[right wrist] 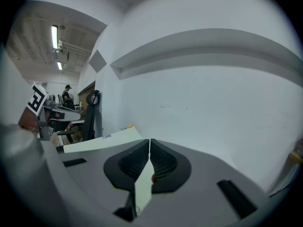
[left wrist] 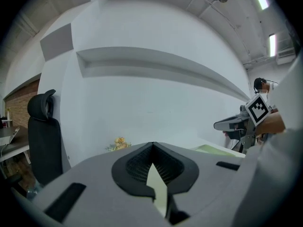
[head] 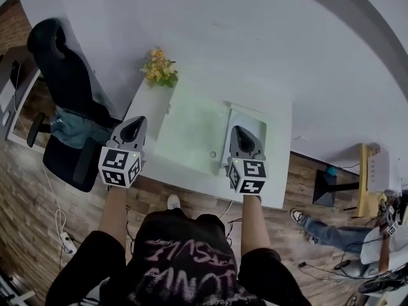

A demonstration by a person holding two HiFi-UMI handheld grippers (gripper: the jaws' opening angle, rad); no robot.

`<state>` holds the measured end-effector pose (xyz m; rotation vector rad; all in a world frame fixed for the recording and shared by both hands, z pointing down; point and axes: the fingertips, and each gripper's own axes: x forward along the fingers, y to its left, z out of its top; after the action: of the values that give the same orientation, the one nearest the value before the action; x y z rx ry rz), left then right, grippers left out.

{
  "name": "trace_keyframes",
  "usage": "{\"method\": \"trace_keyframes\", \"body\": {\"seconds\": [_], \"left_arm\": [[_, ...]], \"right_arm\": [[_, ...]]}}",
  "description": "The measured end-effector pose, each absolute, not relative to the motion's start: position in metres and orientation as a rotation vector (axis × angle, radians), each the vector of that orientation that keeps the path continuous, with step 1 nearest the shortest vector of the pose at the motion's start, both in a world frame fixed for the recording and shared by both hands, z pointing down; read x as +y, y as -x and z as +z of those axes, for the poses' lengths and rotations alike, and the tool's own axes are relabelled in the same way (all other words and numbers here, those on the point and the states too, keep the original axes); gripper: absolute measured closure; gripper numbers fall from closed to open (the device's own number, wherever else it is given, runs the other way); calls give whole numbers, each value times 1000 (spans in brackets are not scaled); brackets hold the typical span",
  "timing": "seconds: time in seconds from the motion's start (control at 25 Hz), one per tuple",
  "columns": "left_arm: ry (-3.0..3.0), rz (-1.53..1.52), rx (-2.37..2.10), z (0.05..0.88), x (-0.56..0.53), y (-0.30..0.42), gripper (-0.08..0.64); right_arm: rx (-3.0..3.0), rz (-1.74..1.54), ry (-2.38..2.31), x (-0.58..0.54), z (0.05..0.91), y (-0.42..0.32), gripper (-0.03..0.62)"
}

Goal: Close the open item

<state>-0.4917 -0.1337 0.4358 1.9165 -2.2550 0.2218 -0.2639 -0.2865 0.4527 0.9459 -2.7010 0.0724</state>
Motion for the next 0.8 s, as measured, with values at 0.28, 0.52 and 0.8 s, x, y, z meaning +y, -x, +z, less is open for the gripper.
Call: {"method": "trace_keyframes", "body": {"seconds": [0.28,0.52,0.8], "left_arm": [[-1949,243,-2209,448,-144,500,546],[-1925,215,-2179,468,-150,507,546],[-1933,278,-2124,494,-165,507,545]], "right_arm": [[-2649,8,-960,-294,454,274,566],[-2679,43,-954,-300,455,281,566],[-2625,31,-962,-314,474,274,566]]}}
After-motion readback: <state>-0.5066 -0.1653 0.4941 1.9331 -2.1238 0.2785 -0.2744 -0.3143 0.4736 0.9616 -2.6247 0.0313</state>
